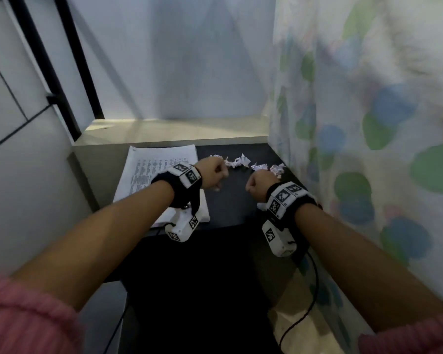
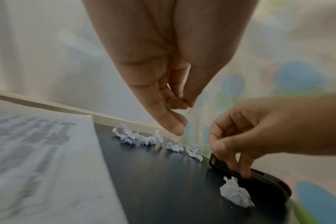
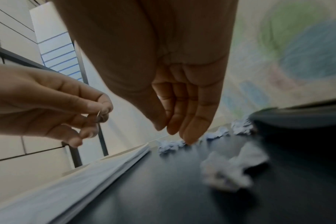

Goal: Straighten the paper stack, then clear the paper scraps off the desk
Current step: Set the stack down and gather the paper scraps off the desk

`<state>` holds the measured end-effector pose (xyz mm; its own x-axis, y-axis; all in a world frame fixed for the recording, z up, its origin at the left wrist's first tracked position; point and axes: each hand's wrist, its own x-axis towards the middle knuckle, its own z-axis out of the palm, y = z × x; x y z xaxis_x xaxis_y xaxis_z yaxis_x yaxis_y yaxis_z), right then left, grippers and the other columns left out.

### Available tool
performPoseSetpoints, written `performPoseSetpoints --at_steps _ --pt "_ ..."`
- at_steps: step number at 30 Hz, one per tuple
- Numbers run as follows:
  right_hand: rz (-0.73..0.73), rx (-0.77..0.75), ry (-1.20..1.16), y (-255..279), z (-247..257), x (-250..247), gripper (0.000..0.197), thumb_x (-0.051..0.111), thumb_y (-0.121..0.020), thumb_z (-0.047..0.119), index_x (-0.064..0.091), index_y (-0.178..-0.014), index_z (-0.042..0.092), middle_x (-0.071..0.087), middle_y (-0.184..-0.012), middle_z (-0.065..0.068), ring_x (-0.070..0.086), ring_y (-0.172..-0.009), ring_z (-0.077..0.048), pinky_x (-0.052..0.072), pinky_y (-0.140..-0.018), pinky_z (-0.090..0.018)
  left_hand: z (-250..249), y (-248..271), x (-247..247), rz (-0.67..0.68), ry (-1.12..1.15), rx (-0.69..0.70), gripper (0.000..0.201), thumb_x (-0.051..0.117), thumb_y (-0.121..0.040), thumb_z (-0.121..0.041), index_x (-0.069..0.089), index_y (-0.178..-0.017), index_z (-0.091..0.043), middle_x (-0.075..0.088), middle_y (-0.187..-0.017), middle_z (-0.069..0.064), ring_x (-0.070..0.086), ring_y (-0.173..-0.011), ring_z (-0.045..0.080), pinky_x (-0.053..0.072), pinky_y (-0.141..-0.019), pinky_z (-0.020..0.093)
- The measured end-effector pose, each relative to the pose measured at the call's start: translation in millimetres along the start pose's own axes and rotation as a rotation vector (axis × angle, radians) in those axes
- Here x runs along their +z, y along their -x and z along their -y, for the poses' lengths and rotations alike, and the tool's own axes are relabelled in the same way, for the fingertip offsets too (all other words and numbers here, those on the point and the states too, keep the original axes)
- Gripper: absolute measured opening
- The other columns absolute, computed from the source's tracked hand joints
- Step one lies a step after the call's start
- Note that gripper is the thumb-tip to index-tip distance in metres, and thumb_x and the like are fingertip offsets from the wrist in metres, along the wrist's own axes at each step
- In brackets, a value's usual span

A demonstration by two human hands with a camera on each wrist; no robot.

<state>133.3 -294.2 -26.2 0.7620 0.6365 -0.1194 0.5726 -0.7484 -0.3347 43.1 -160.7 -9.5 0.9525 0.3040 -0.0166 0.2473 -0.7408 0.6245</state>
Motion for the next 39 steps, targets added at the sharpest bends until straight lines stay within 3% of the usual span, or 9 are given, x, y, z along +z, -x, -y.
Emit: performPoseSetpoints --at_steps 4,7,16,23,27,31,34,37,39 --pt "0.066 -0.078 -0.091 30.9 51.3 25.2 0.027 0.049 -0.089 0.01 0.071 -0.101 0.0 0.07 -0.113 -0.016 0.063 -0.108 -0.031 0.052 -0.094 -0.036 32.1 45.0 -22.4 -0.061 0.103 0.002 0.032 0.044 -0.097 -0.006 0.043 -0.068 -0.021 0.049 -0.071 -0.002 0.058 -0.056 0.008 0.053 -0.05 0.013" --pt "0.098 -0.187 -0.112 54.2 92.6 50.8 0.026 0.047 -0.089 0.006 0.068 -0.1 -0.004 0.069 -0.111 -0.018 0.063 -0.106 -0.033 0.052 -0.092 -0.035 68.2 78.8 -35.0 -0.092 0.123 -0.037 0.031 0.045 -0.097 -0.006 0.043 -0.069 -0.019 0.048 -0.07 -0.001 0.059 -0.051 0.005 0.054 -0.05 0.014" --pt "0.21 -0.482 -0.136 91.3 197.2 114.6 0.011 0.05 -0.089 0.004 0.056 -0.091 0.013 0.064 -0.113 -0.018 0.059 -0.107 -0.032 0.047 -0.085 -0.032 179.1 182.7 -53.9 -0.221 0.232 -0.36 0.031 0.047 -0.095 0.0 0.048 -0.069 -0.016 0.054 -0.064 0.009 0.057 -0.033 -0.004 0.051 -0.041 0.013" --pt "0.257 -0.669 0.06 107.0 242.5 169.0 0.02 0.049 -0.088 0.003 0.057 -0.106 0.002 0.063 -0.109 -0.023 0.061 -0.102 -0.038 0.049 -0.083 -0.037 234.0 239.9 -19.0 -0.192 0.272 -0.557 0.034 0.046 -0.095 0.001 0.045 -0.067 -0.017 0.049 -0.063 0.004 0.055 -0.043 0.007 0.043 -0.035 0.006" --pt "0.394 -0.626 0.172 104.4 249.1 203.0 0.023 0.051 -0.089 0.003 0.058 -0.111 0.002 0.062 -0.115 -0.02 0.06 -0.106 -0.035 0.05 -0.085 -0.036 264.4 255.2 7.9 -0.114 0.321 -0.705 0.027 0.048 -0.094 -0.003 0.048 -0.071 -0.015 0.053 -0.064 0.005 0.055 -0.052 0.013 0.049 -0.04 0.012" --pt "0.513 -0.503 0.135 91.5 248.0 242.5 0.025 0.051 -0.092 0.011 0.065 -0.109 0.001 0.065 -0.115 -0.018 0.062 -0.106 -0.033 0.053 -0.087 -0.035 283.4 264.3 27.9 -0.023 0.32 -0.797 0.012 0.053 -0.091 -0.008 0.057 -0.08 -0.007 0.06 -0.082 0.016 0.06 -0.06 0.021 0.053 -0.065 0.029" --pt "0.585 -0.452 0.096 83.2 247.1 264.3 0.026 0.054 -0.091 0.013 0.069 -0.106 -0.002 0.068 -0.111 -0.018 0.064 -0.105 -0.031 0.054 -0.091 -0.037 296.3 270.2 35.0 0.016 0.284 -0.817 0.019 0.058 -0.089 -0.008 0.067 -0.1 0.005 0.067 -0.097 0.022 0.067 -0.077 0.028 0.053 -0.062 0.025" --pt "0.602 -0.407 0.074 78.1 247.0 281.4 0.025 0.055 -0.091 0.014 0.069 -0.105 -0.001 0.07 -0.109 -0.018 0.066 -0.102 -0.031 0.054 -0.092 -0.038 308.2 272.5 37.3 0.036 0.25 -0.813 0.018 0.062 -0.086 -0.002 0.071 -0.101 0.001 0.071 -0.105 0.022 0.063 -0.068 0.019 0.051 -0.05 0.013" --pt "0.635 -0.387 0.08 75.0 248.0 289.8 0.025 0.053 -0.092 0.012 0.07 -0.108 0.001 0.068 -0.113 -0.017 0.065 -0.105 -0.031 0.053 -0.093 -0.037 314.9 271.1 38.9 0.054 0.244 -0.831 0.02 0.061 -0.085 0.001 0.072 -0.102 0.0 0.072 -0.105 0.021 0.068 -0.073 0.022 0.054 -0.055 0.015"
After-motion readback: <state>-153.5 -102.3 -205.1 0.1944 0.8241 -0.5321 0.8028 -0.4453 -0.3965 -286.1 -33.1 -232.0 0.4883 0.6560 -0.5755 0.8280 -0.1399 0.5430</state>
